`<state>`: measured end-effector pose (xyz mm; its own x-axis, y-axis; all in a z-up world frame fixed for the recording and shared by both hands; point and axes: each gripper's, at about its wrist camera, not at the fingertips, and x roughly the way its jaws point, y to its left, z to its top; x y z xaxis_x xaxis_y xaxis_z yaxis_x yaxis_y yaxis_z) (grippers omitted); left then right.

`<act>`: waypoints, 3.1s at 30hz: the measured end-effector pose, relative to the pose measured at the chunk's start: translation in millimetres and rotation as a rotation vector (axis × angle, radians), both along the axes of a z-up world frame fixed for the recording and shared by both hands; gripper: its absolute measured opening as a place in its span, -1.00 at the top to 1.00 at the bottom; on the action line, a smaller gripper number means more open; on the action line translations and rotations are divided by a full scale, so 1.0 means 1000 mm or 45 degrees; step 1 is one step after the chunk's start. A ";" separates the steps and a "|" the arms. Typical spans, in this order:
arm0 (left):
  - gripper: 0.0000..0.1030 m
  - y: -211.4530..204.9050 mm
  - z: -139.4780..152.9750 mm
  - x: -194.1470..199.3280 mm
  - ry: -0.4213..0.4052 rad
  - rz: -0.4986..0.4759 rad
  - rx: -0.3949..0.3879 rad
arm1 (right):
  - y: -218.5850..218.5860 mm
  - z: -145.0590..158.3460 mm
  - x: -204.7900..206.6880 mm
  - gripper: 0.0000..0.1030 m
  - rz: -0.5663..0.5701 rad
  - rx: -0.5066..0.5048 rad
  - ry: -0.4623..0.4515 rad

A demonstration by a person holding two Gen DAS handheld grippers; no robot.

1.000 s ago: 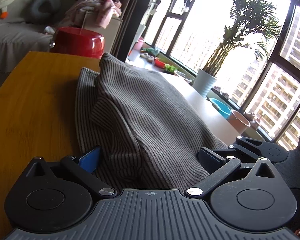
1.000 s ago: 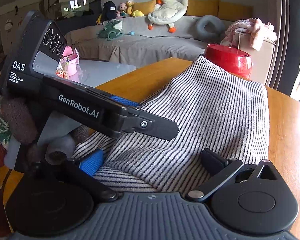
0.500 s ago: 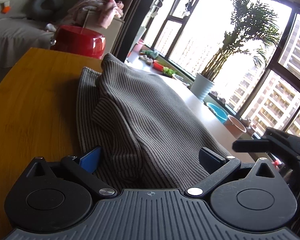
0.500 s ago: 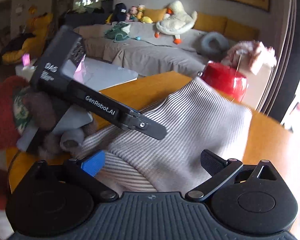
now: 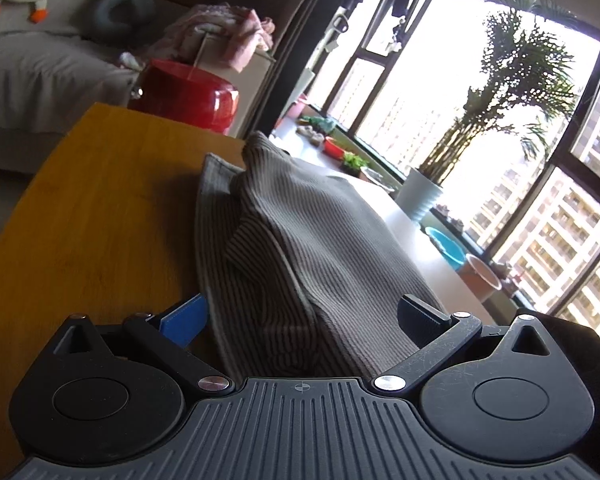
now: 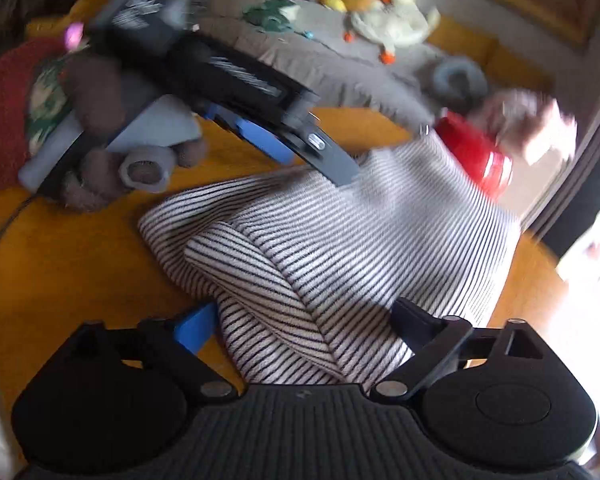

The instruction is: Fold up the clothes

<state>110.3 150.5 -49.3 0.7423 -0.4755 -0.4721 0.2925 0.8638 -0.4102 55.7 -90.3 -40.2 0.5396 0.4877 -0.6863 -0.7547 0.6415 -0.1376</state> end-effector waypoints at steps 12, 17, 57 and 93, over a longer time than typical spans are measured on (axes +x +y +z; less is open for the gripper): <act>-1.00 -0.006 0.022 -0.075 -0.189 -0.379 0.389 | -0.041 0.011 0.037 -0.78 -0.188 0.401 0.349; -1.00 -0.044 0.003 -0.068 -0.284 -0.429 0.608 | -0.038 0.012 0.036 -0.78 -0.171 0.371 0.318; -0.56 0.017 0.050 0.006 -0.036 -0.123 0.006 | -0.015 0.023 -0.007 0.36 0.074 -0.065 -0.042; -0.88 0.026 0.055 0.016 -0.107 -0.324 -0.109 | -0.056 0.044 0.179 0.25 -0.055 0.332 0.520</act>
<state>126.5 176.6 5.3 0.6286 -0.6871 -0.3642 0.5318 0.7215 -0.4433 234.4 -146.7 4.2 0.2751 0.6548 -0.7040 -0.6851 0.6472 0.3343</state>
